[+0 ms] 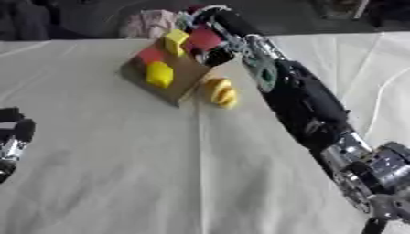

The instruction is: Pick up objects on the table and place them in the box.

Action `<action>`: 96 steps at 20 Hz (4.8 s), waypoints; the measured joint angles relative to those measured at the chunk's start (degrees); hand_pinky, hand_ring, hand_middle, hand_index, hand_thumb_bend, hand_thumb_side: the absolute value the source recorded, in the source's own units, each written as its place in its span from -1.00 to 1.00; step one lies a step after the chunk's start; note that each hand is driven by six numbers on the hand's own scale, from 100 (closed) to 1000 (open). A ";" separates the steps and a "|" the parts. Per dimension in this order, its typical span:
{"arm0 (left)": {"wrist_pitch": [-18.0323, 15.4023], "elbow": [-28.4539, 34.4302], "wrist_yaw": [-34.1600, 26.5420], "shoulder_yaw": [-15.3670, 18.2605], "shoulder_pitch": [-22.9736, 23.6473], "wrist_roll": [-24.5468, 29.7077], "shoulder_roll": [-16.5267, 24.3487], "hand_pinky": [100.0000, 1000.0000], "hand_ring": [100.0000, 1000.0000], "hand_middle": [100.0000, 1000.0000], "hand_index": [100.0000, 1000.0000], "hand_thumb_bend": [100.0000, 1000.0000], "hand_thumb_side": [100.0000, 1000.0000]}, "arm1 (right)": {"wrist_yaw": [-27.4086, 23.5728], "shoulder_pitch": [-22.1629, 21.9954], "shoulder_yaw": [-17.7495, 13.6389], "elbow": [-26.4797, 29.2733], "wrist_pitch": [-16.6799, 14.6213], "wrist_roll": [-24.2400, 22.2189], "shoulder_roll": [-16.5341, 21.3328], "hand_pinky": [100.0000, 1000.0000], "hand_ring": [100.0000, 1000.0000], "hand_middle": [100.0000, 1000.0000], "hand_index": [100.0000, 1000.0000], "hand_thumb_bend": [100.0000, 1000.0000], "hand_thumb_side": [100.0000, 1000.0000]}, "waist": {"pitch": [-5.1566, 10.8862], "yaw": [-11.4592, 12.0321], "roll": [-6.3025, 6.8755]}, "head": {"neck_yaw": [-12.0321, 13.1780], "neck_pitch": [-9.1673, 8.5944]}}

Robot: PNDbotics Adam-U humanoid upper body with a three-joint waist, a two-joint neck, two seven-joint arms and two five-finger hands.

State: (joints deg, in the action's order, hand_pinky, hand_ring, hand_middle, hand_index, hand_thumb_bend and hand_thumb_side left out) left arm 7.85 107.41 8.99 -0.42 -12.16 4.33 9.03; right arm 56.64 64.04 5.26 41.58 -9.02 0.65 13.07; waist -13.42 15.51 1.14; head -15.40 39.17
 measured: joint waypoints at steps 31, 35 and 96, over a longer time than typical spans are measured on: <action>0.54 -0.02 0.56 1.03 1.09 -1.06 0.01 0.30 0.09 0.28 0.47 -0.27 -0.06 | -10.37 -6.25 9.81 20.34 -8.62 -26.05 7.76 0.59 0.67 0.86 0.97 -0.57 -0.07 | 0.04 -6.25 -0.67 | 2.29 -0.36; 0.50 -0.02 0.63 1.03 1.13 -1.18 0.02 0.30 0.09 0.28 0.47 -0.27 -0.06 | -12.15 -7.63 11.85 22.12 -9.08 -35.34 8.41 0.59 0.68 0.81 0.95 -0.59 -0.08 | 0.05 -6.66 -0.75 | 2.73 -0.32; 0.38 -0.02 0.25 -0.45 0.17 0.80 -0.01 0.32 0.11 0.29 0.48 -0.35 -0.03 | -1.26 -0.01 -3.97 -4.84 12.72 0.22 3.77 0.17 -0.04 -0.19 -0.01 -1.00 -0.73 | -0.09 1.93 -0.74 | -1.42 -1.85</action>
State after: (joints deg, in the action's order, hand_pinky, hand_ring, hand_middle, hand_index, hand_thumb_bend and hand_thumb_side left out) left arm 8.22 107.40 9.24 -0.87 -11.99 5.13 9.03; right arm 55.38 64.03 1.29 36.74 3.70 0.87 16.84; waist -13.51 17.44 0.39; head -16.81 37.32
